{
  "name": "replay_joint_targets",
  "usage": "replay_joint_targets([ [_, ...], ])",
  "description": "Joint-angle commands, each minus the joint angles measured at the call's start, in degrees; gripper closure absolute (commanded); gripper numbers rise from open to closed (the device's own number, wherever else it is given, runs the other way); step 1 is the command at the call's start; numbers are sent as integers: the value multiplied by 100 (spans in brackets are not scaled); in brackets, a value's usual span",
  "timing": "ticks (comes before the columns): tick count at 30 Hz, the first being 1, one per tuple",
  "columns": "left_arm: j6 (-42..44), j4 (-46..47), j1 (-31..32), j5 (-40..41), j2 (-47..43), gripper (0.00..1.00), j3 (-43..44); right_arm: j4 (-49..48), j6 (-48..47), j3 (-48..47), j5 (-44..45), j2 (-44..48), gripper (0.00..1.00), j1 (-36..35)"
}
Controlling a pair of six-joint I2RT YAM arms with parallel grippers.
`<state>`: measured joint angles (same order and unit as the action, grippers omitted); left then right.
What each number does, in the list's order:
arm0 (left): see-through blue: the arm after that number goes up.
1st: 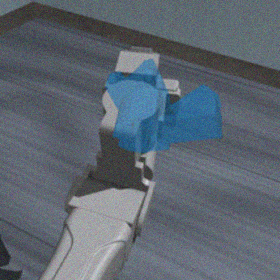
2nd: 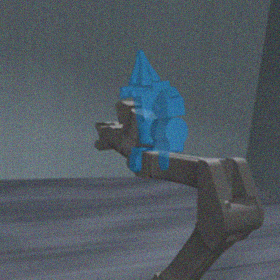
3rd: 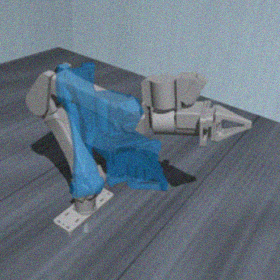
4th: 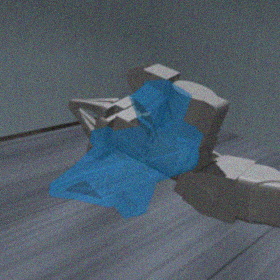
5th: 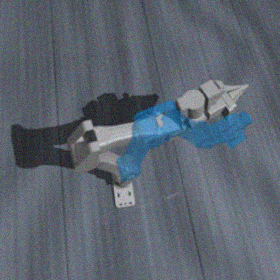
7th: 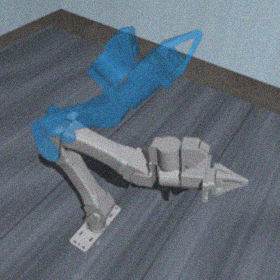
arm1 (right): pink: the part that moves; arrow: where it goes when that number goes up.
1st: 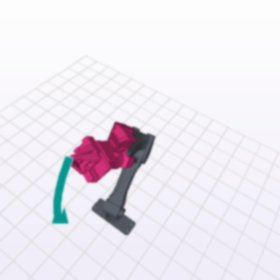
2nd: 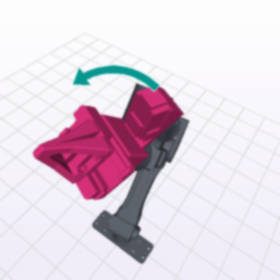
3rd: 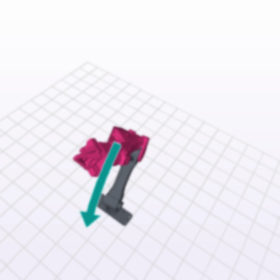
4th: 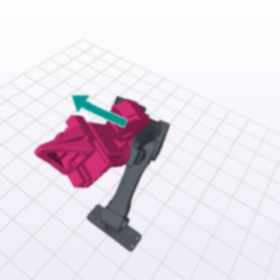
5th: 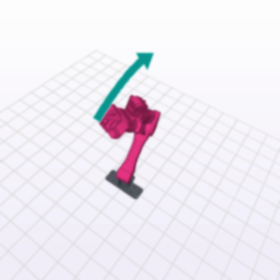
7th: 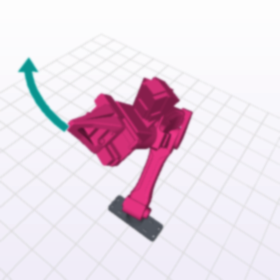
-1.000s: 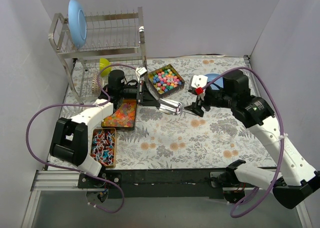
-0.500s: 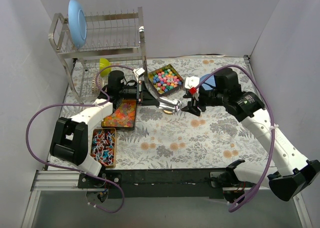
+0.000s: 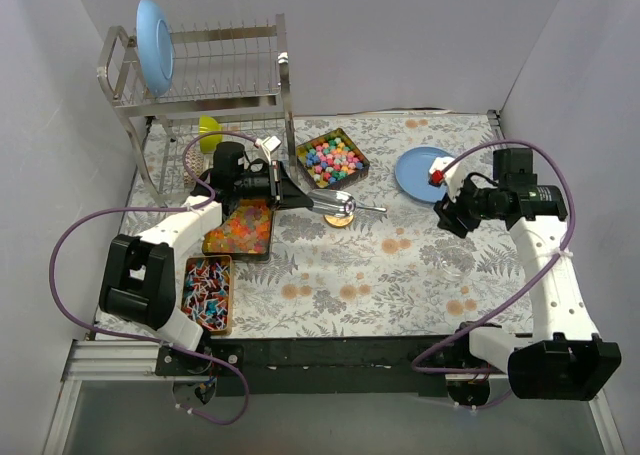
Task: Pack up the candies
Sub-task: Move the packing bottle to the center of the board.
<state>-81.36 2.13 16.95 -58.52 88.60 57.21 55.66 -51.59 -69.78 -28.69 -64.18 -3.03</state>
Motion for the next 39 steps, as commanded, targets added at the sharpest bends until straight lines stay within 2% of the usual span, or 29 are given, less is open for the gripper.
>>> replay_joint_targets([
  [1, 164, -81, -60, 78, -343, 100, 71, 1035, -1185, 429, -102, -182, 41, 600],
  [9, 252, -178, -130, 60, -475, 100, -25, 183, -1740, 1632, 688, -209, 41, 804],
  [18, 235, -169, -218, 78, -554, 100, -131, -398, -1775, 2065, 997, -472, 44, 813],
  [21, 217, -143, -245, 69, -545, 100, -149, -363, -1889, 2100, 927, -560, 49, 821],
  [22, 217, -125, -254, 60, -545, 100, -166, -371, -1933, 2135, 892, -578, 54, 813],
  [24, 191, -82, -262, 52, -536, 100, -184, -328, -2021, 2214, 839, -622, 63, 813],
  [25, 182, -73, -280, 51, -536, 100, -193, -258, -2143, 2240, 769, -639, 75, 812],
  [28, 173, -46, -306, 69, -545, 100, -237, -213, -2250, 2381, 716, -674, 92, 769],
  [34, 270, -116, -350, 69, -580, 100, -272, 50, -2443, 2513, 479, -657, 96, 479],
  [39, 323, -151, -385, 95, -572, 100, -333, 243, -2006, 2425, 197, -622, 96, -478],
])
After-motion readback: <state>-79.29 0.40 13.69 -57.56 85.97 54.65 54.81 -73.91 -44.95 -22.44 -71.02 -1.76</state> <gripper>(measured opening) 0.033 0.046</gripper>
